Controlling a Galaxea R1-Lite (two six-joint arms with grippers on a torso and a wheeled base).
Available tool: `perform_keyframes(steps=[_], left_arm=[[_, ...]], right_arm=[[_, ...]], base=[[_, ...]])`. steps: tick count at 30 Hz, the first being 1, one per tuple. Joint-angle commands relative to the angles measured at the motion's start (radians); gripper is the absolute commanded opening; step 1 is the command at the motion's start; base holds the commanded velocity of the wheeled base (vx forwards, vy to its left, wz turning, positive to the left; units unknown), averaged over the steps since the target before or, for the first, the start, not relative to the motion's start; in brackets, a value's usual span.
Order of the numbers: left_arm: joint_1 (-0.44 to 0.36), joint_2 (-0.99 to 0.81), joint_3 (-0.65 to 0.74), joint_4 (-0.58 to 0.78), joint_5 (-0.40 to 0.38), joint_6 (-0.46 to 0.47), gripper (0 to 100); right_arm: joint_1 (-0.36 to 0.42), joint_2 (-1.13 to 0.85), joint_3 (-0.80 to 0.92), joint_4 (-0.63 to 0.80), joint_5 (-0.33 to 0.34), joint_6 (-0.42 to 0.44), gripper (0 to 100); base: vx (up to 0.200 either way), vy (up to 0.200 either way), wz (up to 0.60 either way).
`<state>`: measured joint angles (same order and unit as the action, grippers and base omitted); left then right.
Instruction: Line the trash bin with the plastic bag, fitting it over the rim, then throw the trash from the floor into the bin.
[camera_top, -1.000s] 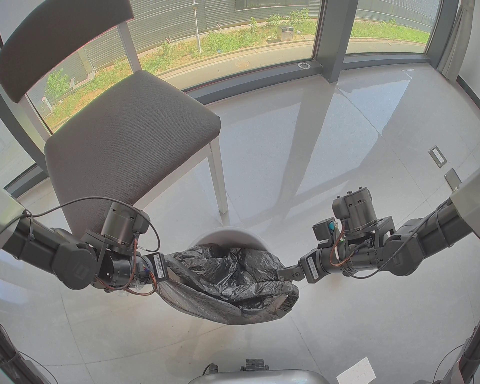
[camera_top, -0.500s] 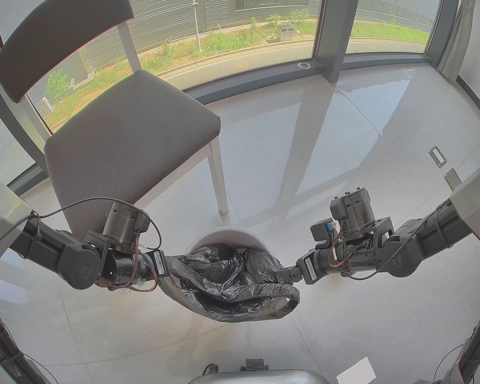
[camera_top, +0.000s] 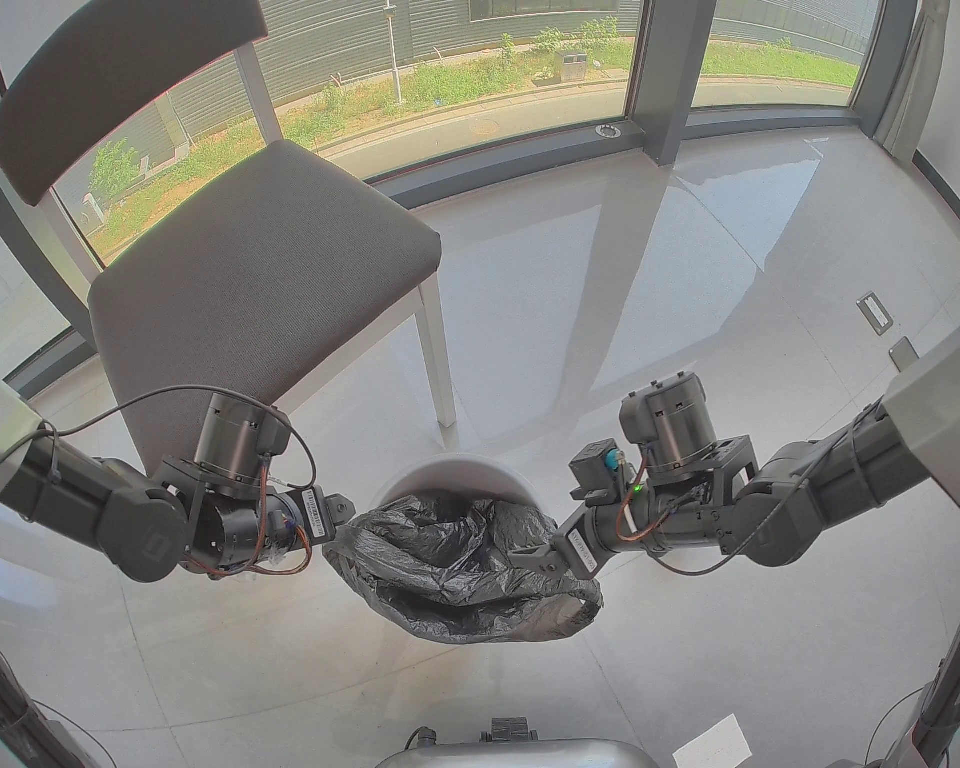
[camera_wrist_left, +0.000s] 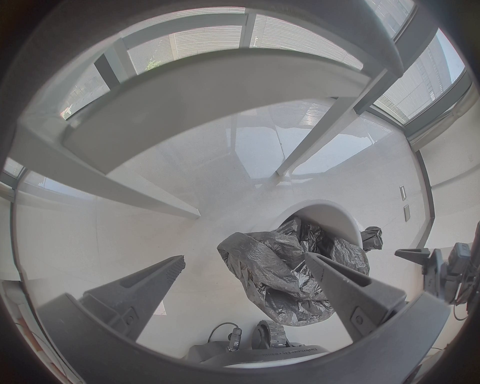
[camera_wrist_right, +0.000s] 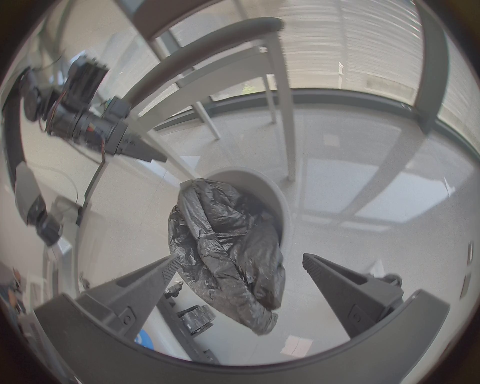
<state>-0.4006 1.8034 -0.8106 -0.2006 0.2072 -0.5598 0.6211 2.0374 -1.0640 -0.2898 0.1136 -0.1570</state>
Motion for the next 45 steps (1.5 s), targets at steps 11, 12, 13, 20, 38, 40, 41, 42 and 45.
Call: perform_keyframes(steps=[11,12,13,20,38,40,41,42,45], left_arm=[[-0.032,-0.144,0.071,-0.003,0.0,0.044,100],[-0.032,-0.147,0.076,-0.003,0.0,0.051,100],[-0.033,-0.148,0.077,-0.003,0.0,0.054,100],[-0.055,-0.154,0.077,-0.036,0.0,0.061,100],[-0.058,-0.188,0.077,-0.045,0.003,0.064,100],[-0.056,-0.196,0.077,-0.045,0.003,0.064,100],[-0.058,-0.2,0.079,-0.045,0.003,0.064,100],[-0.056,-0.202,0.079,-0.045,0.003,0.064,100],[-0.056,-0.203,0.088,-0.045,0.004,0.07,100]], right_arm=[[0.114,0.228,-0.051,-0.204,0.055,-0.231,100],[0.12,0.233,-0.053,-0.204,0.055,-0.236,100],[0.124,0.234,-0.054,-0.204,0.055,-0.239,100],[0.131,0.268,-0.07,-0.206,0.055,-0.288,100],[0.132,0.376,-0.149,-0.201,0.057,-0.349,100],[0.128,0.395,-0.171,-0.2,0.057,-0.348,100],[0.128,0.395,-0.171,-0.2,0.057,-0.348,100],[0.123,0.411,-0.185,-0.198,0.057,-0.348,100],[0.12,0.422,-0.195,-0.198,0.057,-0.349,100]], base=[[0.0,0.0,0.0],[0.0,0.0,0.0],[0.0,0.0,0.0],[0.0,0.0,0.0],[0.0,0.0,0.0],[0.0,0.0,0.0],[0.0,0.0,0.0],[0.0,0.0,0.0],[0.0,0.0,0.0]])
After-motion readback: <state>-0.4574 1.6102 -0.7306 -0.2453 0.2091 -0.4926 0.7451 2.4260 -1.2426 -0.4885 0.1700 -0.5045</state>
